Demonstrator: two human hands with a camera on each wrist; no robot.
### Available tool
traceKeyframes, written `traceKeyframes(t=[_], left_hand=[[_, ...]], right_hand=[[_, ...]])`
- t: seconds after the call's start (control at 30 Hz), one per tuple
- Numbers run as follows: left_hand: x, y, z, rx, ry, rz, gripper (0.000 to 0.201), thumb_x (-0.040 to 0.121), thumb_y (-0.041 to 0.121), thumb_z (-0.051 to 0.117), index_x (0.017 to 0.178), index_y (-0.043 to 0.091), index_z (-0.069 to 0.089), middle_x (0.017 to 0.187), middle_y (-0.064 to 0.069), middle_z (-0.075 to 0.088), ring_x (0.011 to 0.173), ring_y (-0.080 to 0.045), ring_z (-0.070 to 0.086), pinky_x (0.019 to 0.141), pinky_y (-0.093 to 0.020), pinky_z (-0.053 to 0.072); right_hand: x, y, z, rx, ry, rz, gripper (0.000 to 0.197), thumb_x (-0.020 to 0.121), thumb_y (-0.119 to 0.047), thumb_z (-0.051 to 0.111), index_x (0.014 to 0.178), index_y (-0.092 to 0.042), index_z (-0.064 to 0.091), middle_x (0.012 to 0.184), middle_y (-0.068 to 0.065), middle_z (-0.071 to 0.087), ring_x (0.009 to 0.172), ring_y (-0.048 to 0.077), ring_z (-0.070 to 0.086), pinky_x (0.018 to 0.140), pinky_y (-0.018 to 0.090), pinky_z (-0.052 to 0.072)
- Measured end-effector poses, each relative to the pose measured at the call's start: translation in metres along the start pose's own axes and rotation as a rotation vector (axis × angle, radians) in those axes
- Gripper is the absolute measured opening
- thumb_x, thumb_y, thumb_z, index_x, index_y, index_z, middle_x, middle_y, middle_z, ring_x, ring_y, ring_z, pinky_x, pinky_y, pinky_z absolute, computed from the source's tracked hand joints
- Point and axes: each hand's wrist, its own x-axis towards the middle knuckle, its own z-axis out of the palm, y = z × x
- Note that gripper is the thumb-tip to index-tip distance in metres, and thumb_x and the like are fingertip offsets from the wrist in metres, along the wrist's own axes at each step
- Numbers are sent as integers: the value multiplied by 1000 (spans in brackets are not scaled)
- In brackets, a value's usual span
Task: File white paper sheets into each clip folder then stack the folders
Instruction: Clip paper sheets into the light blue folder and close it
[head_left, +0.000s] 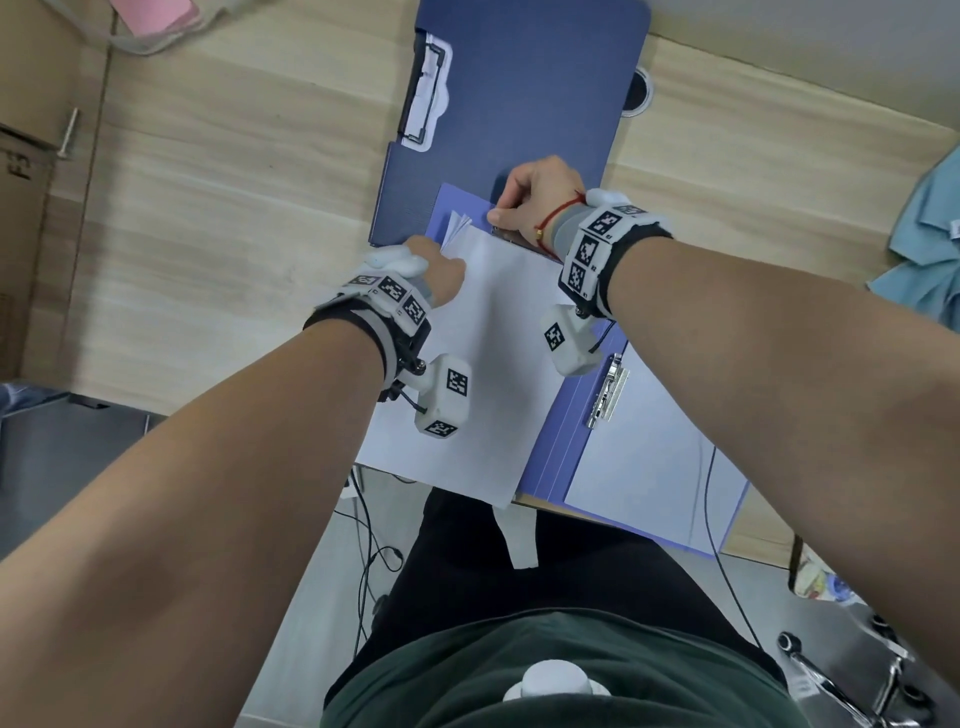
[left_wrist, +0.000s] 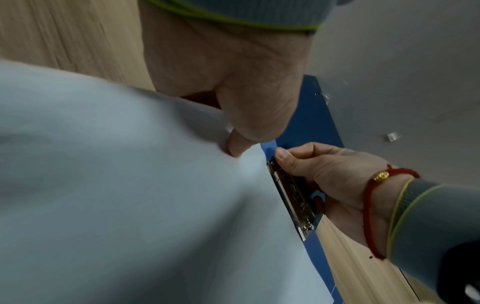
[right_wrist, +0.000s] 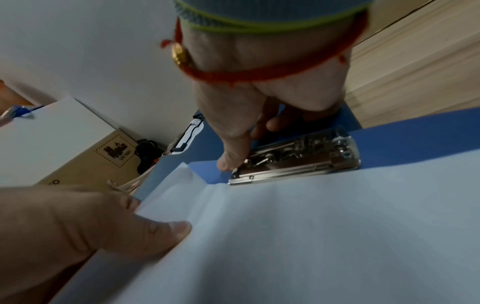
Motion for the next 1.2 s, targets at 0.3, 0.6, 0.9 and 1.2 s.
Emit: traceKeyframes(t=[0.3, 0.6, 0.9, 1.2], left_hand=[[-1, 6, -3, 63, -28, -10, 37, 100, 24, 43, 119, -4, 58, 96, -8, 47, 89, -21, 45, 77, -30, 33], [-8, -4, -6, -18, -18, 20, 55, 95, 40, 51, 131, -3, 51, 130, -19, 57, 110, -37, 58, 89, -39, 44], [-12, -6, -12, -17, -16, 72, 66, 93, 47, 55, 130, -7, 51, 138, -22, 52, 122, -40, 54, 101, -46, 43], [-8, -4, -9, -106, -23, 42, 61, 92, 42, 55, 122, -11, 54, 122, -27, 60, 108, -44, 60, 89, -46, 48]], right_hand=[[-19, 17, -22, 330, 51, -53, 24, 73, -21, 73, 58, -24, 55, 58, -12, 54, 54, 2, 49, 60, 20, 42], [-40, 60, -45, 325, -55, 224, 24, 76, 0, 61, 74, -22, 55, 64, 0, 57, 51, 14, 52, 46, 22, 42], [-39, 58, -52, 252, -84, 181, 30, 80, 4, 56, 74, -25, 61, 66, 0, 65, 56, 8, 59, 47, 8, 41], [-37, 61, -54, 257, -83, 154, 29, 81, 8, 59, 77, -21, 63, 68, 1, 65, 47, 1, 60, 54, 9, 48]])
